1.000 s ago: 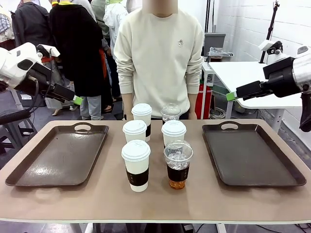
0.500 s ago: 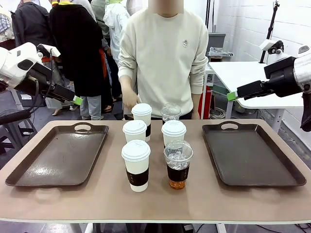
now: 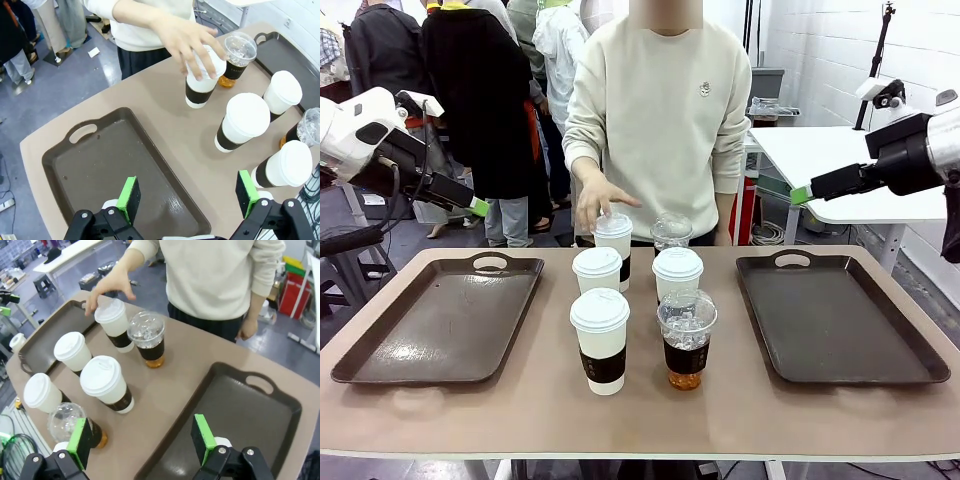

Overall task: Distribute the coffee onto the tray.
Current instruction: Pick up one iced Americano and place it on the right Handle tray.

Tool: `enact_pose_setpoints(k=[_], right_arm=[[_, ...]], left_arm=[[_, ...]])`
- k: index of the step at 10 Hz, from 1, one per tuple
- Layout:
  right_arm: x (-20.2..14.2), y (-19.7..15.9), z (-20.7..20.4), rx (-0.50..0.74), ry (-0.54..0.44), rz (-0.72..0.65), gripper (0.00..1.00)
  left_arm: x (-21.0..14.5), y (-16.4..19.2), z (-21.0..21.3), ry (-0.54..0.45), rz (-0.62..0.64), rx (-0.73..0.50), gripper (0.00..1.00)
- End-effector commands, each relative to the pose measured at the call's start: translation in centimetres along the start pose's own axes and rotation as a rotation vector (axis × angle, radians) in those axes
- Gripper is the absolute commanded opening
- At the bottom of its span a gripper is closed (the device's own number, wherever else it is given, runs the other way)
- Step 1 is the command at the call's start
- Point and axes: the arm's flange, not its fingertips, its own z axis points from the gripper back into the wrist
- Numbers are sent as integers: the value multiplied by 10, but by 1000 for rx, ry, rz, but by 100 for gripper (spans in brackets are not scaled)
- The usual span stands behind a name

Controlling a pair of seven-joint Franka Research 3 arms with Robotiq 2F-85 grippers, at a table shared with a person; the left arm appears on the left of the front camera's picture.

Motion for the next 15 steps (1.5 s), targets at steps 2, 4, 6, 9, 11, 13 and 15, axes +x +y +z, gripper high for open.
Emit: enact_pose_setpoints(k=[2,4,6,9,11,13,15], right_arm=[[28,-58,-34,51,-19,208,100],[40,-85,-54,136,5,359,100],[48,-99,-69,190,40,445,100],[45,-105,-82,167,56,406,100],[44,-91,-67,187,39,454,100],[44,-91,-67,187,39,454,100],[41,-89,-72,188,46,429,100]], left_arm=[[0,1,-1,-5,12,-4,100],[0,1,-1,-5,12,-4,100],[0,1,-1,-5,12,-4,100],[0,1,-1,-5,12,-4,100],[0,1,-1,-5,12,-4,100],[0,1,-1,-5,12,-4,100],[0,1,-1,-5,12,-4,100]])
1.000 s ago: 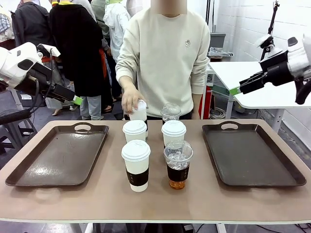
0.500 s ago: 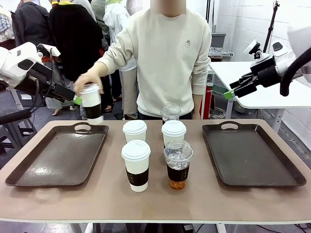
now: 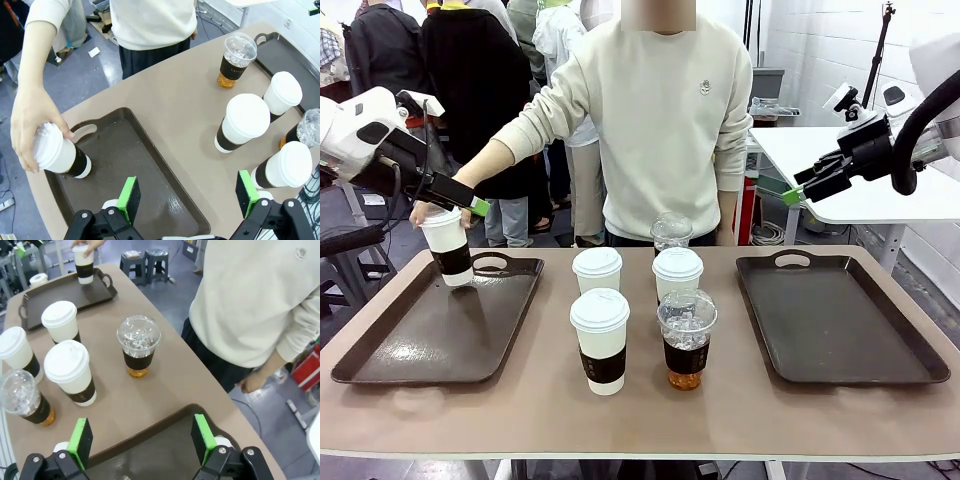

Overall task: Distribute the coffee onto the tray.
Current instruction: Pick up one iced Americano and place it on the right Handle tray.

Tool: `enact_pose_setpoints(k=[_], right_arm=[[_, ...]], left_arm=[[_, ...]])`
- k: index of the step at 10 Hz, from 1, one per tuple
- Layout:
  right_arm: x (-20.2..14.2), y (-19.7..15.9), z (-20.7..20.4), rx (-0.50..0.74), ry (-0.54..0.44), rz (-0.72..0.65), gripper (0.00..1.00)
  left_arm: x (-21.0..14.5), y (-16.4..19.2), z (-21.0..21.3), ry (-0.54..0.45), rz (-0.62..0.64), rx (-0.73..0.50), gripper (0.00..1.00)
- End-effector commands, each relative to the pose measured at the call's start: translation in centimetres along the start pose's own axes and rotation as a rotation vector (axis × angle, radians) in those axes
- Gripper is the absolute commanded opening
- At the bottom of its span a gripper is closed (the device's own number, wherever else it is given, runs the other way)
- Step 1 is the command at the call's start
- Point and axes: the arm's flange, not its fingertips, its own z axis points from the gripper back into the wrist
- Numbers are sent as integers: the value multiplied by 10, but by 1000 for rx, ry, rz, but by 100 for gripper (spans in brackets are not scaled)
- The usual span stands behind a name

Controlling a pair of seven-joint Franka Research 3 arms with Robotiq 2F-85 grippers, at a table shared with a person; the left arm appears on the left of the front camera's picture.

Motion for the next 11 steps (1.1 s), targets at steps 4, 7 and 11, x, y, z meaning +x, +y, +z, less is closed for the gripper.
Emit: enact_pose_setpoints(k=[4,7,11], right_arm=[[-13,-43,-55,58,-115,153,100],[-29,-58,-81,98,-154,288,100],[-33,-57,-90,134,-143,279,100]], left_arm=[[0,2,-1,-5,9,-5,100],[0,2,-1,-5,9,-5,100],[0,2,-1,-5,9,-5,100]])
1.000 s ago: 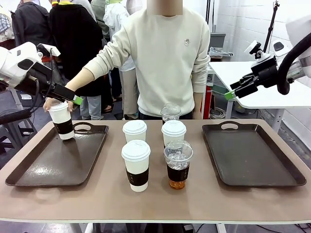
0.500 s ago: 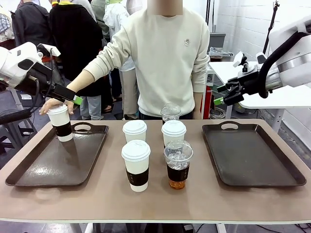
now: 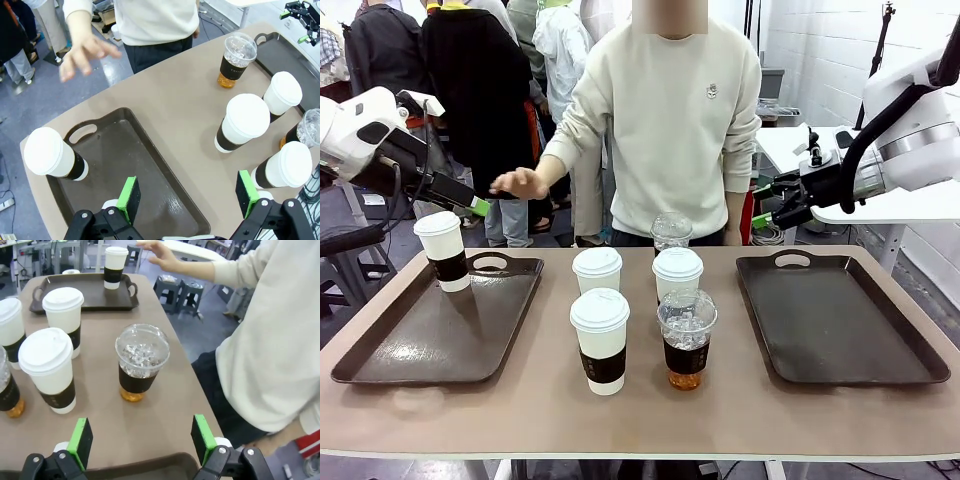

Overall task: Distribute the coffee onto the tray.
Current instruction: Pick up one iced Americano and place it on the right Handle tray.

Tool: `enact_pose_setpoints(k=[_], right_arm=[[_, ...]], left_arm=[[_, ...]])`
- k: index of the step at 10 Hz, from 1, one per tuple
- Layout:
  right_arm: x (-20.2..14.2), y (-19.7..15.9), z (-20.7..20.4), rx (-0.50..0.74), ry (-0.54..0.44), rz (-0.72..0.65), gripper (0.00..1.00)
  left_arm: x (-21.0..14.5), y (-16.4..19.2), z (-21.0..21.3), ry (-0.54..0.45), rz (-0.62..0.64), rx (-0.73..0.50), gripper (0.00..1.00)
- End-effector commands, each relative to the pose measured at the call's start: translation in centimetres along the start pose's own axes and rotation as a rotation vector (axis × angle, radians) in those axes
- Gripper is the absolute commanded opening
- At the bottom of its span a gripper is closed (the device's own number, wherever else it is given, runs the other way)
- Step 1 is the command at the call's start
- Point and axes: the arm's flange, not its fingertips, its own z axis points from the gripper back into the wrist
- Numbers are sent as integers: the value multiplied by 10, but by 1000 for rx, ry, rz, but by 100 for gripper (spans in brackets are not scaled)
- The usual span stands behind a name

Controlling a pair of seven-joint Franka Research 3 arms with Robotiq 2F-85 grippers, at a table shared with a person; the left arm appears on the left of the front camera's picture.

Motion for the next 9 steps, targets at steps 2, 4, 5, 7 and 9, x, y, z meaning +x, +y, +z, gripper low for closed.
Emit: enact_pose_setpoints(k=[2,4,5,7,9], right_arm=[[3,0,5,-29,15,24,100],[3,0,5,-29,15,24,100],[3,-2,6,-17,4,9,100],[-12,-14,-14,37,-84,-17,100],[-24,-22,-36,104,-121,-27,100]], left_arm=[[-1,2,-1,-5,9,-5,100],[-1,2,-1,-5,9,-5,100],[-1,2,-1,-5,9,-5,100],[-1,2,-1,-5,9,-5,100],[-1,2,-1,-5,9,-5,100]])
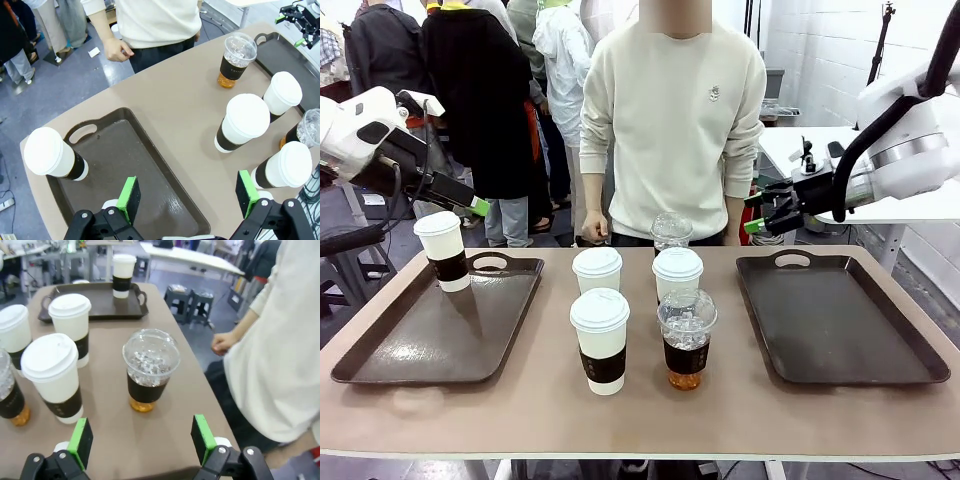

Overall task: Distribute the coffee onto the tray.
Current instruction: Pick up one iced Americano and place it on the right Handle tray.

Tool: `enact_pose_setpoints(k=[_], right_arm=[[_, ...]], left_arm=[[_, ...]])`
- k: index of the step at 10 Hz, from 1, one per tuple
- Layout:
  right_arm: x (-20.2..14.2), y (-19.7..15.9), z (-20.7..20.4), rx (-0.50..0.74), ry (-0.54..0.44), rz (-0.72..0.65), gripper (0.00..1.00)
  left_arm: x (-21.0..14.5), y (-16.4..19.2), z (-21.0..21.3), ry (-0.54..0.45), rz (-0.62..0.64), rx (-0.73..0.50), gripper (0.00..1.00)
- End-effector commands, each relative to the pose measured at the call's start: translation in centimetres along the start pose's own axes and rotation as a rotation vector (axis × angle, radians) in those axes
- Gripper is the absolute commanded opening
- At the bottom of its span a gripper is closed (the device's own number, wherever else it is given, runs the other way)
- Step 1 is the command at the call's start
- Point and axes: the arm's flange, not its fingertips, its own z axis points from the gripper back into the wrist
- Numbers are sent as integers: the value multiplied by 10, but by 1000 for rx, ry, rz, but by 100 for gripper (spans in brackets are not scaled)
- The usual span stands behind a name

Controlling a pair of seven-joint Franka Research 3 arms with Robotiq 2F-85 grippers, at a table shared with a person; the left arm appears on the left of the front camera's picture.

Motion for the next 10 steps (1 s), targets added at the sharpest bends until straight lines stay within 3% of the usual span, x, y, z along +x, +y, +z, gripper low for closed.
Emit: enact_pose_setpoints(k=[1,4,10], right_arm=[[-12,-22,-13,40,-64,30,100],[-37,-36,-37,91,-114,29,100],[-46,-33,-45,109,-74,-2,100]], left_arm=[[-1,2,-1,-5,9,-5,100],[-1,2,-1,-5,9,-5,100],[-1,2,-1,-5,9,-5,100]])
